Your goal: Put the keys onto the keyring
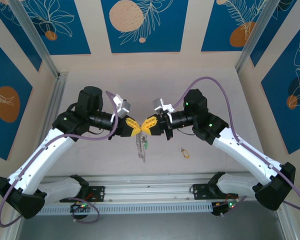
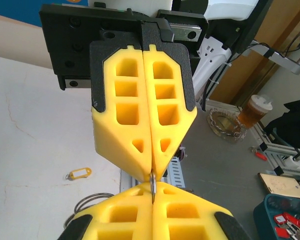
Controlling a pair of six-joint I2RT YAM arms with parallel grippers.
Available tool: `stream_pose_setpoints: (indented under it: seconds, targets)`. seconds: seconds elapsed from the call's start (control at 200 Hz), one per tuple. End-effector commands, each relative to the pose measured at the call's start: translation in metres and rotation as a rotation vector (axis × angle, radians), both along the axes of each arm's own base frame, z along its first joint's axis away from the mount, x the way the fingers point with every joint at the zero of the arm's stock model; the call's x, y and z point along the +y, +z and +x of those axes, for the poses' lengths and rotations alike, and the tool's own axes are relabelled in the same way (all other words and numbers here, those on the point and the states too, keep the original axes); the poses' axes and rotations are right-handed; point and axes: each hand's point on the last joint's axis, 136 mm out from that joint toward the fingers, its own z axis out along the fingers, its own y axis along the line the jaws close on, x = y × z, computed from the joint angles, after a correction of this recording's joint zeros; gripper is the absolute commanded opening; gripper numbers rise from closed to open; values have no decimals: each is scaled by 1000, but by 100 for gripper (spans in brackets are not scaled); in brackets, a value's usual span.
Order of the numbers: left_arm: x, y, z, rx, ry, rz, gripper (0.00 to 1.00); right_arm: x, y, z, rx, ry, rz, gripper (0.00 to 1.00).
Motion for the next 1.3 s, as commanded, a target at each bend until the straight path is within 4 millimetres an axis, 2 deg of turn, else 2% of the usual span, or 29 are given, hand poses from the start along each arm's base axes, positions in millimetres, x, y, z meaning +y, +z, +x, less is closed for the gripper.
stream_pose_setpoints:
  seconds: [0.0, 0.075, 0.15, 0.175, 0.22, 0.405, 0.72, 0.89, 1.296]
  targets:
    - [1, 13, -1, -54, 14, -18, 7, -3, 15, -8, -44, 15, 21, 0]
    - [5, 12, -3, -51, 32, -10, 24, -7, 19, -7, -42, 4, 24, 0]
    - [11, 14, -5, -57, 64, -12, 37, -10, 23, -5, -30, 3, 19, 0]
    - [13, 14, -5, -56, 74, -11, 44, -10, 23, -7, -25, 9, 14, 0]
    - [16, 15, -6, -57, 90, -13, 47, -11, 24, -9, -27, 19, 9, 0]
    - [23, 22, -7, -45, 111, -29, 46, -17, 31, -20, -51, 53, 9, 0]
    - [19, 40, -14, -39, 44, -76, 39, -20, 40, -37, -66, 111, 11, 0]
    - [21, 48, -21, -44, 24, -99, 32, -19, 39, -39, -73, 121, 5, 0]
    - [14, 52, -26, -27, -26, -101, 30, -15, 41, -41, -78, 143, 6, 0]
